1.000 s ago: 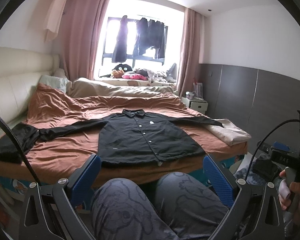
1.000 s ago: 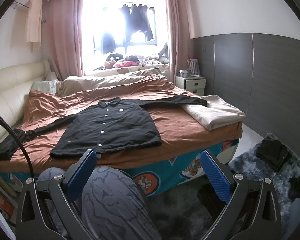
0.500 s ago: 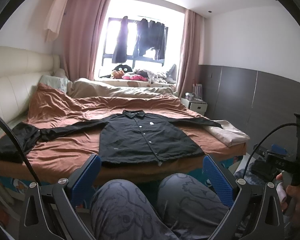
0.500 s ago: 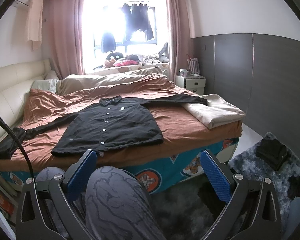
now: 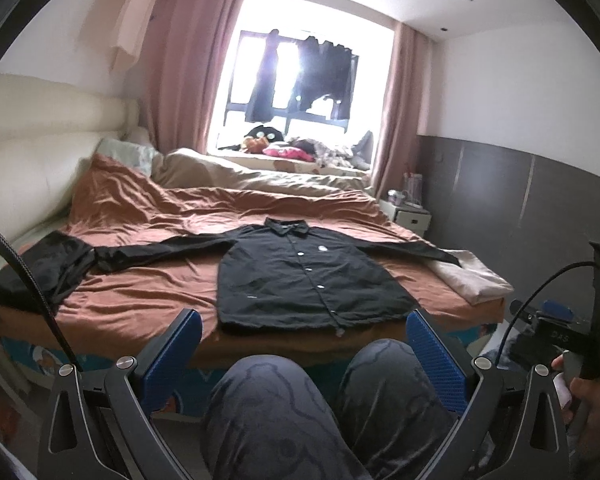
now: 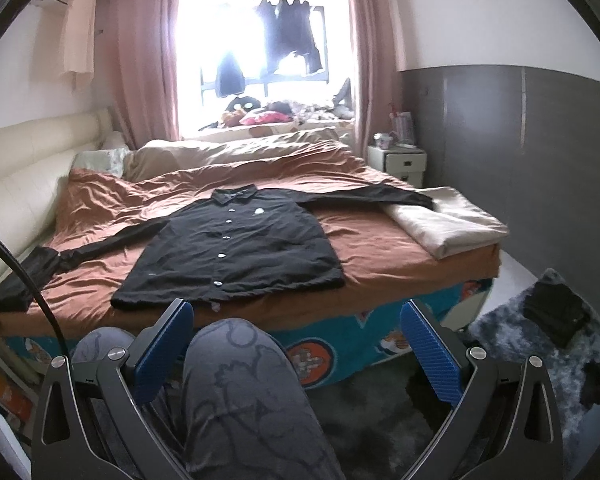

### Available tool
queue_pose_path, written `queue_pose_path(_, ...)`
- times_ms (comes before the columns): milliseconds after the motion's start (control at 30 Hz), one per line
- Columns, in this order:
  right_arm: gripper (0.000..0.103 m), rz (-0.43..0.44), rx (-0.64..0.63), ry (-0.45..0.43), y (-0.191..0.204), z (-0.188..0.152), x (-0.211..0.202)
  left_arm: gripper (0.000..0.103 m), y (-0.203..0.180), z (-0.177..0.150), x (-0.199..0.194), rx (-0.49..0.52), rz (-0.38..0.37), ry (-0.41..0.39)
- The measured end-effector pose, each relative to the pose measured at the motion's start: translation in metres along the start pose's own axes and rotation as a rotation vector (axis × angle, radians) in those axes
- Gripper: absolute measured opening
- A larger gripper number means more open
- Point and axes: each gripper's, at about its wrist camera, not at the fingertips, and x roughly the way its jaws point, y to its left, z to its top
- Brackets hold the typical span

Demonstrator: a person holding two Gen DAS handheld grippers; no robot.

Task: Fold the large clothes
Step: 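Move both tools down toward the shirt's sleeve and body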

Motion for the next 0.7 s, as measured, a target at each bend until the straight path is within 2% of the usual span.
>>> queue_pose_path(267, 0.103, 0.080, -0.017, 0.019, 0.020, 0.026, 0.062, 0.103, 0.042, 0.017, 0.039, -0.033, 0.067, 0.016)
queue_pose_path(700, 0.103, 0.152, -0.020, 0.115, 0.055, 0.085, 0.196, 0.102, 0.143, 0.050, 0.136, -0.168, 0.175, 0.082)
